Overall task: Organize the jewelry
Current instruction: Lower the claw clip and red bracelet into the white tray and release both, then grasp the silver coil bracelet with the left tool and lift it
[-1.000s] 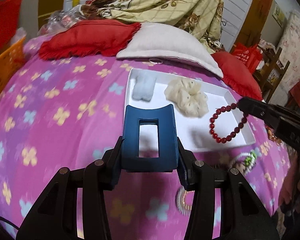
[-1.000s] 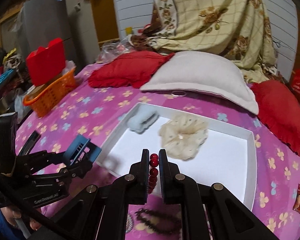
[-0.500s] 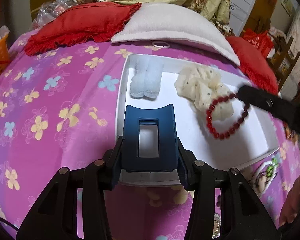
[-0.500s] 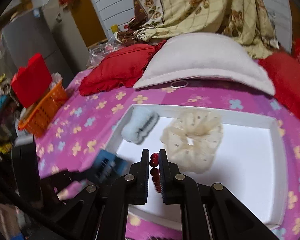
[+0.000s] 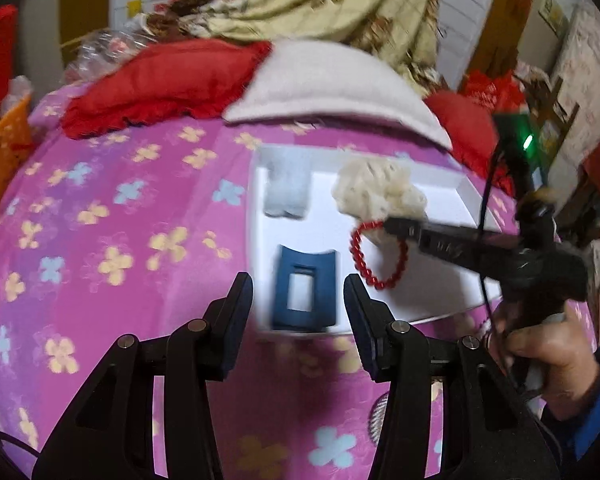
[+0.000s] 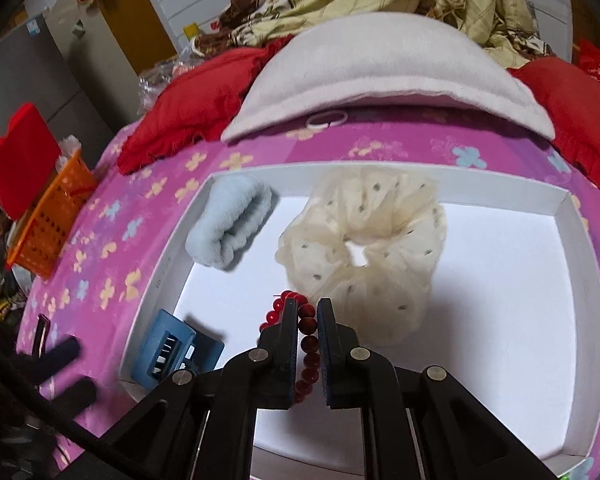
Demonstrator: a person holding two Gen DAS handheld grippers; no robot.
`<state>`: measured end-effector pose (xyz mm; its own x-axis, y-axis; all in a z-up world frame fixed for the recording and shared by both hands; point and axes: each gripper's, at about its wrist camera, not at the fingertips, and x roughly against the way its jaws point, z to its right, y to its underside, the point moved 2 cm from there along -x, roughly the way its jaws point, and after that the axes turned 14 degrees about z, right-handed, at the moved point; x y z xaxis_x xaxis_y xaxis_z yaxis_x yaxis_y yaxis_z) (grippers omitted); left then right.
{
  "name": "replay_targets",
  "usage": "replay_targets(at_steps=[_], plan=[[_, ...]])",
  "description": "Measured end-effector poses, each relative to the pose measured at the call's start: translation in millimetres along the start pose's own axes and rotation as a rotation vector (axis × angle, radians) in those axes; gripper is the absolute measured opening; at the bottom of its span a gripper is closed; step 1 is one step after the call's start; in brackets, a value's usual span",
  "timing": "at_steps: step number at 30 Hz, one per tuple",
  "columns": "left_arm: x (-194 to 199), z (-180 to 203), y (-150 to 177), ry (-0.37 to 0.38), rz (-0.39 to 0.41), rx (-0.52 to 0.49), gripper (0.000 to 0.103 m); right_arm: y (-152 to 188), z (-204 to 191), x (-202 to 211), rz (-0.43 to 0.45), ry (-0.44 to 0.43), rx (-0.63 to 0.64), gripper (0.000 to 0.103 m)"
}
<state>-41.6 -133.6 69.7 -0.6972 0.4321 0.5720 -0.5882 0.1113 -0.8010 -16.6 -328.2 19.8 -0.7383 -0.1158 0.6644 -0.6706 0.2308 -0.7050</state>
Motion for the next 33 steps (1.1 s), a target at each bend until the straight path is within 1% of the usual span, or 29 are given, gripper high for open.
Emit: replay_targets(at_steps=[3,6,7,8,10,14,16,19,21,22,24,25,26,27,28,31,32,33], plan=[[8,-16,-5,-0.045,0.033,0.03,0.048,1,-12,-10,-0.012,-0.001,0.023,0.008],[9,-28,-6,-0.088,0.05,0.047,0.048,-1,-21,-17,-0.012,0.04,0.058,0.011],[9,-31,-5,-0.097,0.05,0.049,0.048,-3,-22,-16,-0.004,0.049,0.06,0.018],[8,-33,-4,-0.108,0.047,0.049,0.048,-5,-21,-12,0.007,0.043,0.05,0.029],[7,-33,-1,-0.112,0.037,0.04,0.048,-9,-20,0,0.033,0.033,0.029,0.036],[11,-29,4,-0.12,0.037,-0.004,0.048,-9,-17,37,0.073,0.017,0.042,0.036],[13,-27,8,-0.121,0.037,-0.024,0.048,-2,-13,61,0.09,0.007,0.05,0.037],[16,-25,13,-0.12,0.031,-0.035,0.048,14,-2,98,0.123,0.005,0.044,0.043],[18,-23,19,-0.1,0.019,-0.028,0.048,27,8,121,0.153,0.022,0.049,0.044],[20,-21,22,-0.083,0.011,-0.025,0.048,35,14,133,0.17,0.044,0.061,0.044],[23,-14,28,-0.051,0.0,-0.027,0.048,57,25,155,0.201,0.106,0.109,0.049],[24,-9,33,-0.033,-0.007,-0.032,0.048,66,30,161,0.201,0.129,0.127,0.056],[25,-4,37,-0.02,-0.014,-0.041,0.048,74,36,166,0.195,0.152,0.14,0.059],[25,2,41,-0.007,-0.023,-0.052,0.048,86,42,172,0.181,0.174,0.148,0.059],[25,9,47,0.008,-0.033,-0.065,0.048,92,47,176,0.17,0.177,0.143,0.059],[24,26,65,0.04,-0.066,-0.099,0.048,117,63,187,0.128,0.139,0.064,0.059],[24,30,68,0.046,-0.073,-0.102,0.047,123,65,190,0.125,0.13,0.05,0.059],[24,33,74,0.054,-0.082,-0.103,0.045,128,66,193,0.126,0.121,0.038,0.059]])
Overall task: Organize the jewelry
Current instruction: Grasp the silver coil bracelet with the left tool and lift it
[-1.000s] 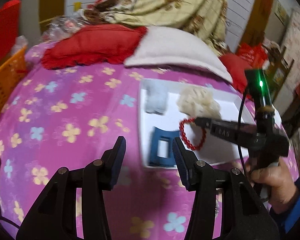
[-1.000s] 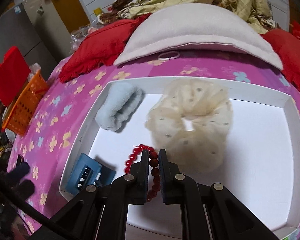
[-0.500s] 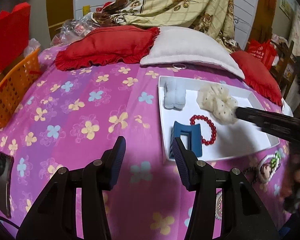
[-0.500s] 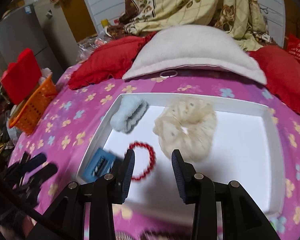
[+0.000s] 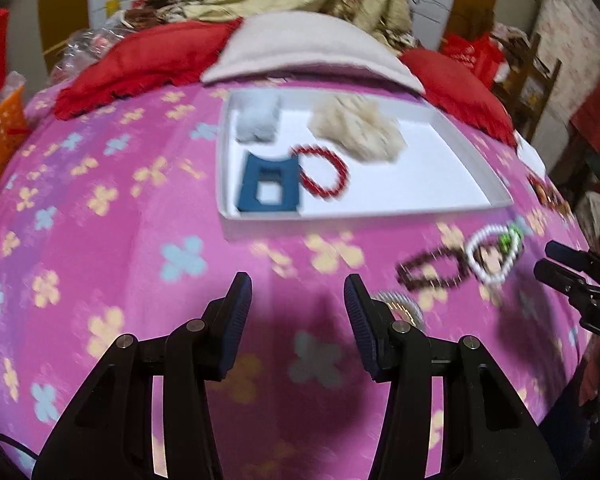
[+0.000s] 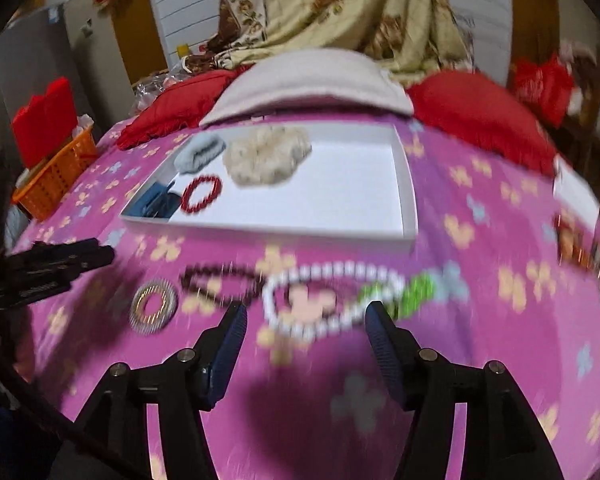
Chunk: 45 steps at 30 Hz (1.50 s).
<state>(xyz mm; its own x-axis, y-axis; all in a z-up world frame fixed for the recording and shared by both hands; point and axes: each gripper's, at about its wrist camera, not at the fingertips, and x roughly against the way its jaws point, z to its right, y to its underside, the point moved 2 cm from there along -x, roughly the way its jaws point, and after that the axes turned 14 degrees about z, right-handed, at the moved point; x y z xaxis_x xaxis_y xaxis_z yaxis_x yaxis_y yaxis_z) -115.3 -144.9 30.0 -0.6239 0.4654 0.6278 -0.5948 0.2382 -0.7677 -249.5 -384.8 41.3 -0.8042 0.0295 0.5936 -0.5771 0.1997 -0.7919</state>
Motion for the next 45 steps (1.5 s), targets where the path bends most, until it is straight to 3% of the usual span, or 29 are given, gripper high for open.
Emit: replay_targets(at_steps=[10,16,26,40,41,43,45], plan=[[-18,16,25,0.0,-0.055,-0.04,0.027,22,-20,9,0.021,-0.082,-0.028,0.059],[-23,20,26,-0.006,-0.048,-0.069,0.027,26,-25,4,0.015,-0.101,-0.034,0.059],[-9,17,18,0.062,-0.007,-0.018,0.027,30,-27,-4,0.001,-0.115,-0.045,0.059],[-21,42,31,0.046,-0.047,-0.162,0.027,37,-31,-10,-0.015,-0.126,-0.052,0.059],[-21,47,33,0.037,-0.046,-0.192,0.026,38,-31,-10,-0.017,-0.126,-0.053,0.059],[-20,55,35,0.057,-0.05,-0.221,0.005,39,-31,-11,-0.021,-0.125,-0.056,0.059],[-18,64,37,0.032,-0.051,-0.273,0.005,40,-31,-12,-0.023,-0.124,-0.058,0.059]])
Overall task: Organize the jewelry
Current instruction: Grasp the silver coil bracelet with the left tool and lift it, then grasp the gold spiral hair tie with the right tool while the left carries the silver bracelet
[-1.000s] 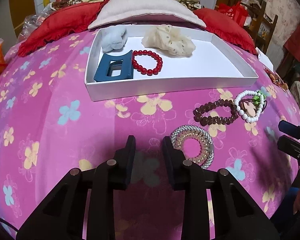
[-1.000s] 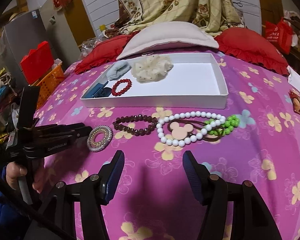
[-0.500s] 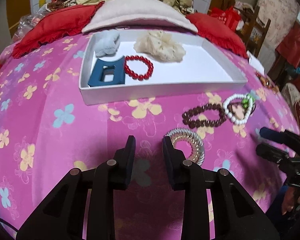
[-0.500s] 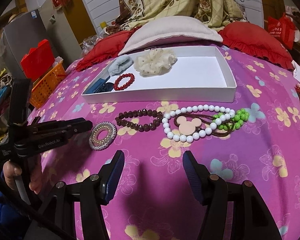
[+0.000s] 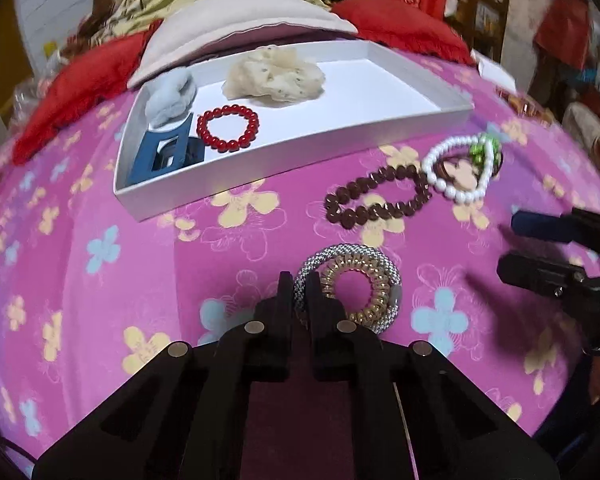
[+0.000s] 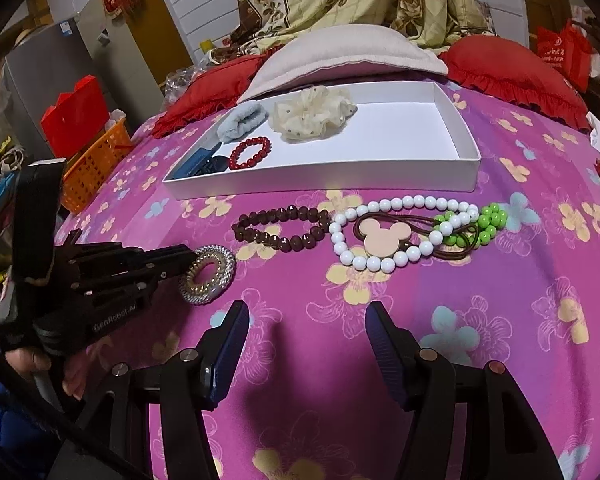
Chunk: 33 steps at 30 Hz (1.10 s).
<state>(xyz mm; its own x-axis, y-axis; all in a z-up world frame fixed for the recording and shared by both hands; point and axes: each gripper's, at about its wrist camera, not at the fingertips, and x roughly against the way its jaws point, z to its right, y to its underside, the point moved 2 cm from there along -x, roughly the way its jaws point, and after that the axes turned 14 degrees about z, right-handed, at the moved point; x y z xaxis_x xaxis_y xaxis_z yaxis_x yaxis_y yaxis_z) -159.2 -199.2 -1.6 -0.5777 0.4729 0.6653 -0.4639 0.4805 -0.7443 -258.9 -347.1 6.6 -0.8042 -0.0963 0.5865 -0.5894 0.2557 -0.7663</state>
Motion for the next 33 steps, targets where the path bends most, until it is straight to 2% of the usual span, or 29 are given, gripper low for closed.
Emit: replay_targets(at_steps=[2,6,10,13,16,19,22,27,30,31,32,33], plan=[[2,0,-1,0.0,-0.002,0.005,0.005,0,0,0,0.001,-0.003,-0.001,0.059],[16,-35,-12,0.016,0.041,0.145,0.005,-1,-2,0,0.005,-0.006,0.002,0.059],[43,-74,-20,0.088,0.128,0.309,0.005,-4,-8,-3,0.002,-0.033,-0.007,0.059],[59,-90,-26,0.134,0.179,0.374,0.005,-7,-20,-9,-0.005,-0.064,-0.006,0.059],[66,-102,-29,0.114,0.202,0.395,0.005,-11,-41,-20,-0.013,-0.117,0.01,0.059],[62,-110,-26,0.055,0.178,0.4,0.005,-15,-70,-38,-0.031,-0.17,0.066,0.059],[59,-117,-19,0.013,0.155,0.395,0.005,-16,-91,-62,-0.06,-0.188,0.099,0.045],[61,-128,-14,-0.014,0.157,0.407,0.005,-17,-109,-97,-0.092,-0.166,0.141,0.041],[63,-136,-13,-0.02,0.163,0.422,0.005,-19,-117,-104,-0.086,-0.128,0.201,0.028],[63,-138,-14,-0.02,0.166,0.427,0.005,-18,-122,-104,-0.092,-0.122,0.229,0.017],[64,-139,-14,-0.02,0.167,0.43,0.005,-16,-126,-105,-0.094,-0.119,0.253,0.012],[64,-140,-15,-0.021,0.169,0.432,0.005,-16,-128,-105,-0.096,-0.12,0.269,0.011]])
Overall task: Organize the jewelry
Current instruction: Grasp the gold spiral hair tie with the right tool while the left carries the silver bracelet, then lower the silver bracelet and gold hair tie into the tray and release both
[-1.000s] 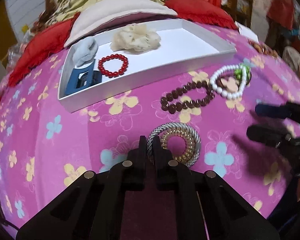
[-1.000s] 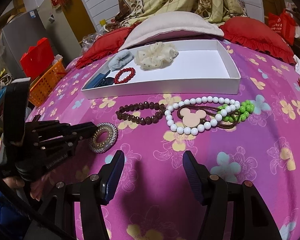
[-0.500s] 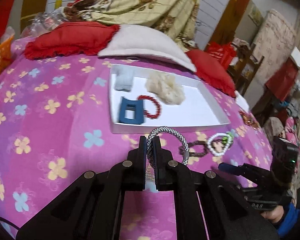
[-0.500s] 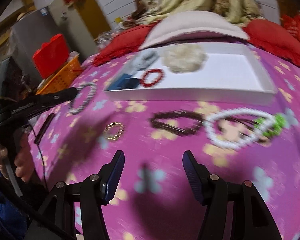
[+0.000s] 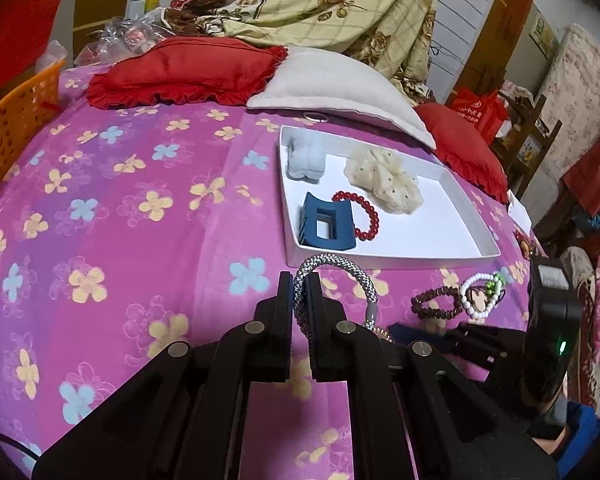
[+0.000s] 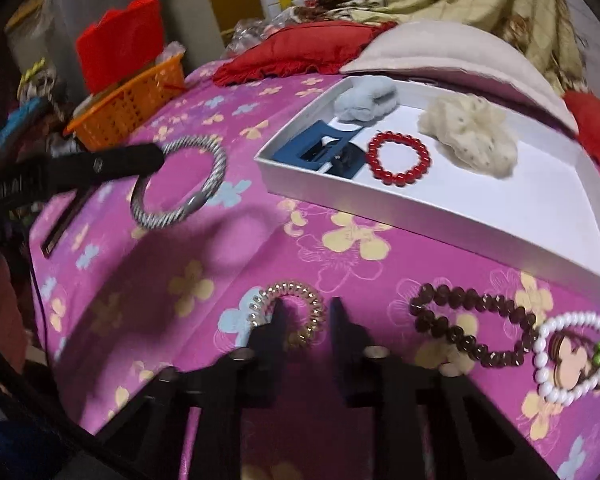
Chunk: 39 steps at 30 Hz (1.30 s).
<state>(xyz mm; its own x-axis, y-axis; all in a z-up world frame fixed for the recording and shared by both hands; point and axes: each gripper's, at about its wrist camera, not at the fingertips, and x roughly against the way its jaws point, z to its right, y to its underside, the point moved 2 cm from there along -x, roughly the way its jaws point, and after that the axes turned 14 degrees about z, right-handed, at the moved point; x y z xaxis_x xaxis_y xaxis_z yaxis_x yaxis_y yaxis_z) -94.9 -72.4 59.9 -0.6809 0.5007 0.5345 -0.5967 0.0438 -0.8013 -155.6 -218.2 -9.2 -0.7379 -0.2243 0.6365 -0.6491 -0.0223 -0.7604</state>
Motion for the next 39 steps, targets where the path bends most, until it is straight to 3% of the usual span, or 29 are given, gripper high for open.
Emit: replay_targets(at_steps=[3,10,22,31,39], plan=[[0,-2,-3,0.0,0.008,0.007,0.005,-2,-3,0,-0.006,-0.021,0.012,0.009],[0,-3,-7,0.009,0.019,0.031,0.005,-22,13,27,0.077,-0.004,-0.028,0.009],[-22,41,-8,0.062,-0.019,-0.005,0.005,-58,104,76,0.188,0.135,-0.128,0.009],[-84,97,-32,0.039,-0.037,-0.083,0.005,-63,157,51,0.16,0.16,-0.256,0.009],[-127,97,-15,0.012,-0.117,-0.116,0.005,-59,171,17,0.118,0.16,-0.295,0.009]])
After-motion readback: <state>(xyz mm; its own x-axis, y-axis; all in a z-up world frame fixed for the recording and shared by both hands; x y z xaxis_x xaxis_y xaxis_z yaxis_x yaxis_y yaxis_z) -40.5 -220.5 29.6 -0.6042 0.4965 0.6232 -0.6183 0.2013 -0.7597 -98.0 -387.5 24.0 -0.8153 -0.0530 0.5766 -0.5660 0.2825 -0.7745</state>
